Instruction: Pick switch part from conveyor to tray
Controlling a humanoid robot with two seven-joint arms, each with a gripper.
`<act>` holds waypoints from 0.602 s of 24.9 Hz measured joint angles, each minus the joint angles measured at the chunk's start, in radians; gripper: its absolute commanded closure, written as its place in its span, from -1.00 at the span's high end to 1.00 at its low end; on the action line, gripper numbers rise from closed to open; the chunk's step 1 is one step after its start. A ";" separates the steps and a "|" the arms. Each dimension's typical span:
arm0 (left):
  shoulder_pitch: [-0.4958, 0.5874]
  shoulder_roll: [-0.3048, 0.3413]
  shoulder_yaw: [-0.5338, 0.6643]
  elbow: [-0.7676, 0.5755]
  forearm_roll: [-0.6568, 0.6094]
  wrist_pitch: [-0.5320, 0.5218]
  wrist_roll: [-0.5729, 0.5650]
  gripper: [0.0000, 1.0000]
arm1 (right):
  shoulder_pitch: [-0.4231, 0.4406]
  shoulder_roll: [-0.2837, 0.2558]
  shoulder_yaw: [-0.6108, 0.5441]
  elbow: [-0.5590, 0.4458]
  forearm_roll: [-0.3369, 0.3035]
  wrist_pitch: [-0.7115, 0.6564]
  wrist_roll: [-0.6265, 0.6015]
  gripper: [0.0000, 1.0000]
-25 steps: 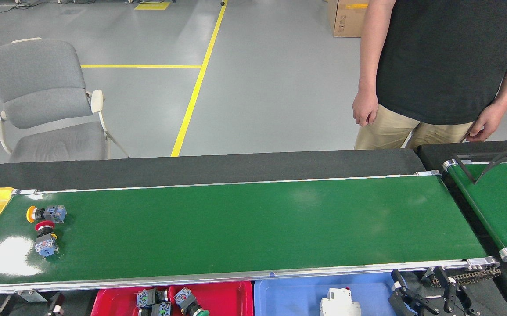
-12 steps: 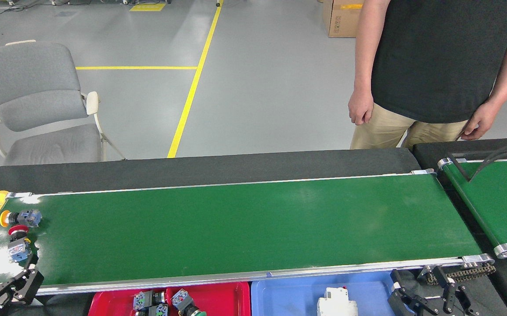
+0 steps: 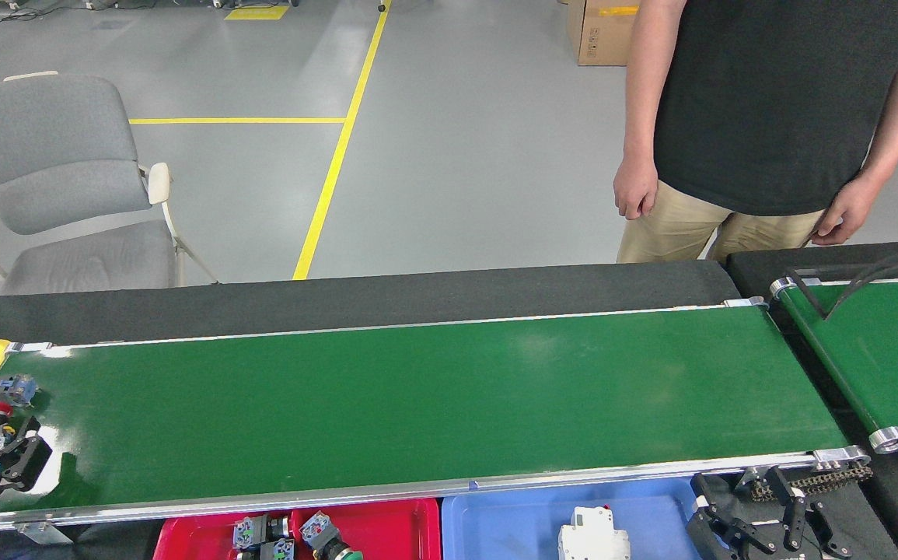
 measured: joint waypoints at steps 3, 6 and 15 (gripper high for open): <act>-0.036 0.013 -0.075 0.077 0.000 0.071 0.033 0.13 | 0.000 0.000 0.000 0.000 0.000 -0.018 0.000 1.00; -0.037 0.013 -0.116 0.111 0.000 0.098 0.105 -0.36 | 0.000 0.000 0.000 0.000 0.000 -0.023 0.000 1.00; 0.083 -0.019 -0.146 -0.112 0.008 0.036 0.159 -0.82 | 0.001 0.000 -0.005 0.000 0.000 -0.030 0.000 1.00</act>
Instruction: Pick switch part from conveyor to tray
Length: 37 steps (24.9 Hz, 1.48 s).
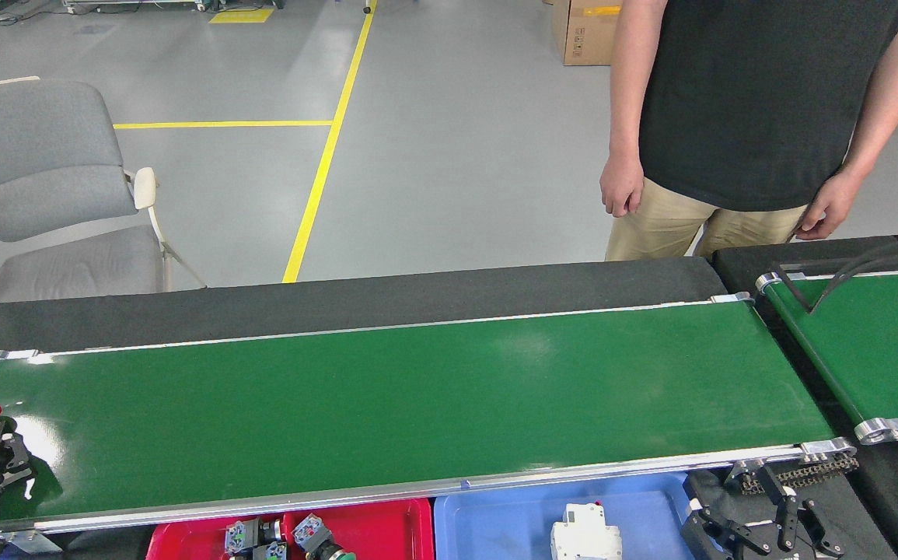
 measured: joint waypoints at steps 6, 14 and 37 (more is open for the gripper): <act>0.450 -0.070 0.003 -0.674 0.020 -0.287 0.001 -0.26 | 0.000 0.000 -0.033 0.000 0.000 0.011 0.000 1.00; 0.666 -0.236 0.000 -0.938 0.021 -0.483 -0.004 1.00 | 0.000 0.005 -0.046 -0.002 -0.002 0.019 -0.008 1.00; 0.620 -0.279 0.299 -0.742 0.012 -0.169 -0.004 1.00 | -0.009 0.074 -0.047 -0.003 -0.003 0.015 -0.065 0.99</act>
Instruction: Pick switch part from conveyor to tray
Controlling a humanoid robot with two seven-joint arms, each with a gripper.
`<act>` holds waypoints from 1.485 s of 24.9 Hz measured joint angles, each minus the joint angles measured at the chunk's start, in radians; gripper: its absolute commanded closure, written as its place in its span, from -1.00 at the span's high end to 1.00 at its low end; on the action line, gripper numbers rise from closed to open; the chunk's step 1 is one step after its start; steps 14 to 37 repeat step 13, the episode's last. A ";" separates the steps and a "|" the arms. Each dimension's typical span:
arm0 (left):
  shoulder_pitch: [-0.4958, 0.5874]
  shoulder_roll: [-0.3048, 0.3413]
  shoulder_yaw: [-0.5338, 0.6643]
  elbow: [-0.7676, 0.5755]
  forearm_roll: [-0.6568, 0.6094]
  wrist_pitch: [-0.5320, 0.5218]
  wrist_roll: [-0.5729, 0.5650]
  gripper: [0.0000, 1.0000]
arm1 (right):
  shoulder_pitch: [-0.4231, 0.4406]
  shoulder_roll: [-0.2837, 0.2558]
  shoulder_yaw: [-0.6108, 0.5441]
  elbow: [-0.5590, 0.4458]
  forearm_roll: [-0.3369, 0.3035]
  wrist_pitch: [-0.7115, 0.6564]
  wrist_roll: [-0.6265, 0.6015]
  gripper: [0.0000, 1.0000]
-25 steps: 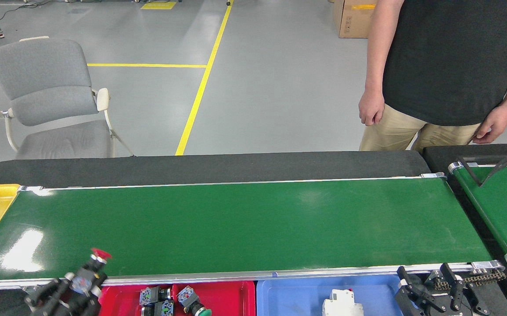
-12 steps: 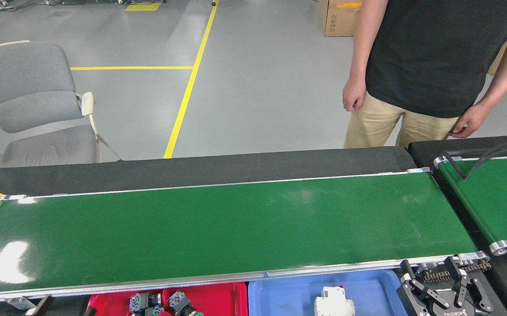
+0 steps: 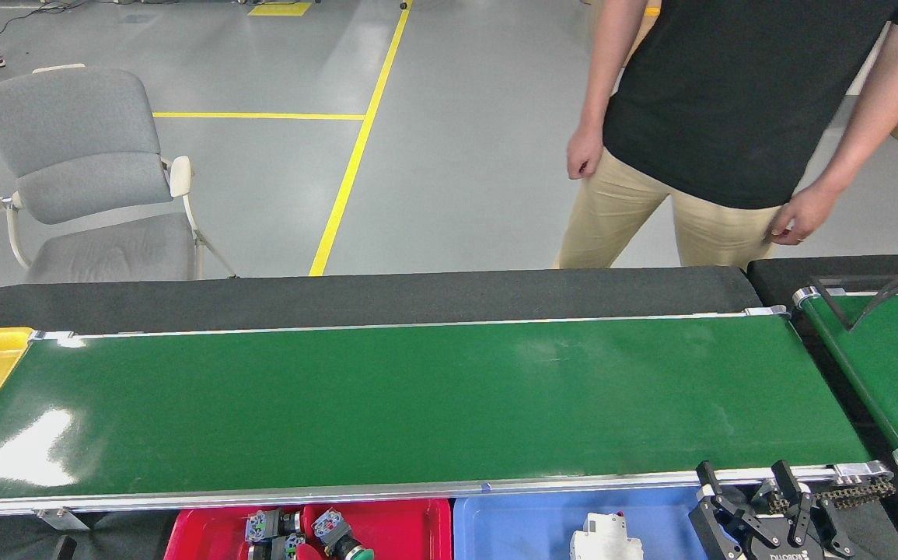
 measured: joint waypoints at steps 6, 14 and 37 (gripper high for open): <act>0.003 0.000 -0.001 0.006 0.000 0.000 0.000 1.00 | 0.022 0.000 0.000 0.000 0.000 0.000 0.002 0.99; 0.004 0.000 0.003 0.008 0.000 0.000 0.002 1.00 | 0.056 0.000 0.000 -0.001 0.000 0.000 0.003 0.98; 0.004 0.000 0.003 0.008 0.000 0.000 0.002 1.00 | 0.056 0.000 0.000 -0.001 0.000 0.000 0.003 0.98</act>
